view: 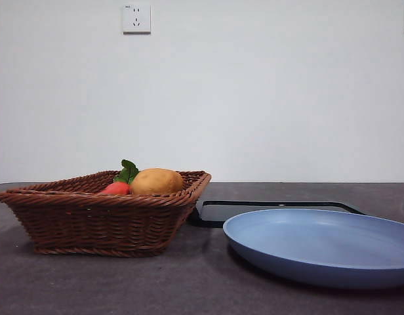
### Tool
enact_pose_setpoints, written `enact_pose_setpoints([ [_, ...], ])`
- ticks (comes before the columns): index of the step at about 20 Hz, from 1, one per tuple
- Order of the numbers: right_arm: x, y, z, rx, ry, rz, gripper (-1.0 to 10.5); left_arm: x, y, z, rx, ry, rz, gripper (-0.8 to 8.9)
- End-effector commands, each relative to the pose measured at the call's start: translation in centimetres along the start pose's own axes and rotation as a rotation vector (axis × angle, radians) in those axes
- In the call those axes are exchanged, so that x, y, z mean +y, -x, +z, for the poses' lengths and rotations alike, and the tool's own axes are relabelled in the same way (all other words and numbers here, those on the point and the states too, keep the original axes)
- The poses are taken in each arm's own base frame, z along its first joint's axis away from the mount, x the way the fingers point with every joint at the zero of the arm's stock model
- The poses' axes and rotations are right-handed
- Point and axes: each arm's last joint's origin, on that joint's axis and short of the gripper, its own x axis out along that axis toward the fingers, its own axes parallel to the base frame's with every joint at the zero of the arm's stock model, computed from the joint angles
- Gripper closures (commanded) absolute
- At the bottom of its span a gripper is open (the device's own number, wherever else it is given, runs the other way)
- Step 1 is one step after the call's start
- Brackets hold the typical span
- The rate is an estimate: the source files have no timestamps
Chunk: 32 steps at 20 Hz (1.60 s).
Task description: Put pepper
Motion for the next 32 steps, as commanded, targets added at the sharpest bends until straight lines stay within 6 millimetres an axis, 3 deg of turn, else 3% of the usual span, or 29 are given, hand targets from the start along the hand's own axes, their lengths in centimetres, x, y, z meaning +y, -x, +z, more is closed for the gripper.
enact_pose_setpoints([
  [1,0.6,0.4,1.4,-0.05,-0.055,0.021,9.4,-0.3,0.1,0.3,0.004,0.07,-0.047,8.07],
  [12,2.9,1.1,7.1,-0.045,-0.056,0.022,9.4,-2.7,0.6,5.4,0.144,0.069,-0.17,8.07],
  [22,5.2,0.8,12.9,0.278,0.131,0.034,9.4,-4.8,-0.6,10.6,0.394,-0.057,-0.338,8.07],
  [29,6.9,1.5,15.9,0.518,0.257,0.089,9.4,-5.8,-0.6,12.4,0.555,-0.134,-0.439,8.07],
  [32,7.3,2.1,16.1,0.667,0.282,0.102,9.4,-6.1,-0.2,12.9,0.614,-0.144,-0.455,8.07],
])
